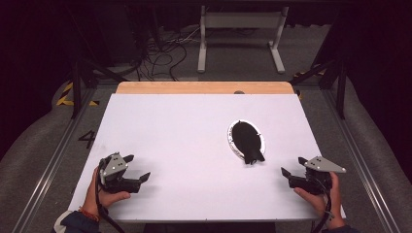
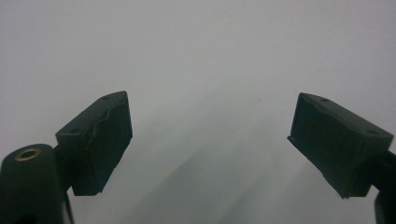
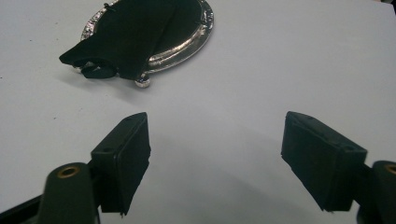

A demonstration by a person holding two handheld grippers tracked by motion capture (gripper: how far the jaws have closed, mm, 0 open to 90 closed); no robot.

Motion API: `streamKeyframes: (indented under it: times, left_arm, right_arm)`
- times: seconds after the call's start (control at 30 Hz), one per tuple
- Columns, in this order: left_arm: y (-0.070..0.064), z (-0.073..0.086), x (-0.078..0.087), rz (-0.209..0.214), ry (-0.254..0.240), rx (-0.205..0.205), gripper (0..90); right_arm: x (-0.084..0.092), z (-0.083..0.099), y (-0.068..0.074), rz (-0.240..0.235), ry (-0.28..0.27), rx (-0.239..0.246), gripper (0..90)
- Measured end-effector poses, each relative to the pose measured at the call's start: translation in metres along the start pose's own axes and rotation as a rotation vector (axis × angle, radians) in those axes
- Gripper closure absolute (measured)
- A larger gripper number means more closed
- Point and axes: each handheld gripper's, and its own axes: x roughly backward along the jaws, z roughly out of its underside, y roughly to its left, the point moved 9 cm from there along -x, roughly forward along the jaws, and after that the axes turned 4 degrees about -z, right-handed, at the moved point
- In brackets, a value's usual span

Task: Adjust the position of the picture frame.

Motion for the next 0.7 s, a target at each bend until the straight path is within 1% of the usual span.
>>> streamKeyframes:
  times: [0.03,0.07,0.1,0.13,0.17,0.2,0.27,0.3,0.33,0.37,0.4,0.43,0.47,0.53,0.57,0.6,0.67,0.7]
  left_arm:
    - [0.000,0.001,-0.001,0.004,0.003,0.010,15.6]
    - [0.000,0.001,-0.001,0.004,0.003,0.010,16.5]
    - [0.003,0.001,-0.001,-0.006,0.003,0.022,17.1]
    - [0.003,0.001,-0.001,-0.006,0.003,0.022,17.9]
    - [0.004,0.001,0.000,0.002,-0.012,0.036,17.9]
    - [0.006,0.000,0.002,-0.002,-0.025,0.038,19.3]
    - [0.007,0.001,0.007,-0.020,-0.043,0.030,21.4]
    - [0.006,0.002,0.008,-0.020,-0.046,0.022,22.0]
    - [0.006,0.003,0.010,-0.026,-0.044,0.018,22.9]
    - [0.007,0.003,0.011,-0.034,-0.046,0.010,24.1]
    - [0.009,0.004,0.012,-0.050,-0.045,0.020,25.1]
    - [0.011,0.004,0.013,-0.053,-0.051,0.026,26.1]
    - [0.012,0.004,0.014,-0.055,-0.051,0.026,27.1]
    - [0.013,0.004,0.016,-0.063,-0.058,0.041,31.0]
    - [0.014,0.003,0.016,-0.064,-0.060,0.044,31.7]
    - [0.014,0.003,0.016,-0.065,-0.060,0.038,35.8]
    - [0.015,0.001,0.016,-0.064,-0.062,0.037,43.3]
    - [0.015,0.000,0.016,-0.057,-0.062,0.041,47.6]
  right_arm:
    - [0.000,0.000,0.000,0.000,0.000,-0.002,28.0]
    - [0.000,0.000,0.000,0.000,0.000,-0.002,28.0]
    - [0.001,-0.003,0.000,0.007,-0.022,0.003,33.6]
    - [0.001,-0.003,0.000,0.007,-0.022,0.003,33.6]
    - [0.002,-0.004,0.001,0.005,-0.031,0.006,35.1]
    - [0.003,-0.006,0.002,0.006,-0.035,0.012,37.0]
    - [0.002,-0.008,0.003,0.016,-0.028,0.027,41.6]
    - [0.001,-0.010,0.002,0.018,-0.027,0.029,44.7]
    - [0.000,-0.013,0.002,0.017,-0.031,0.028,49.5]
    - [-0.001,-0.014,0.001,0.012,-0.032,0.029,55.4]
    - [-0.003,-0.017,0.001,-0.014,-0.031,0.033,64.5]
    - [-0.005,-0.020,0.002,-0.035,-0.030,0.046,68.5]
    - [-0.007,-0.023,0.001,-0.036,-0.031,0.041,69.2]
    - [-0.010,-0.030,0.000,-0.046,-0.039,0.017,74.3]
    - [-0.012,-0.034,0.000,-0.048,-0.042,0.018,75.3]
    - [-0.016,-0.037,-0.002,-0.036,-0.038,0.021,77.4]
    - [-0.022,-0.041,-0.003,-0.030,-0.030,0.027,79.3]
    - [-0.025,-0.043,-0.005,-0.026,-0.029,0.025,80.1]
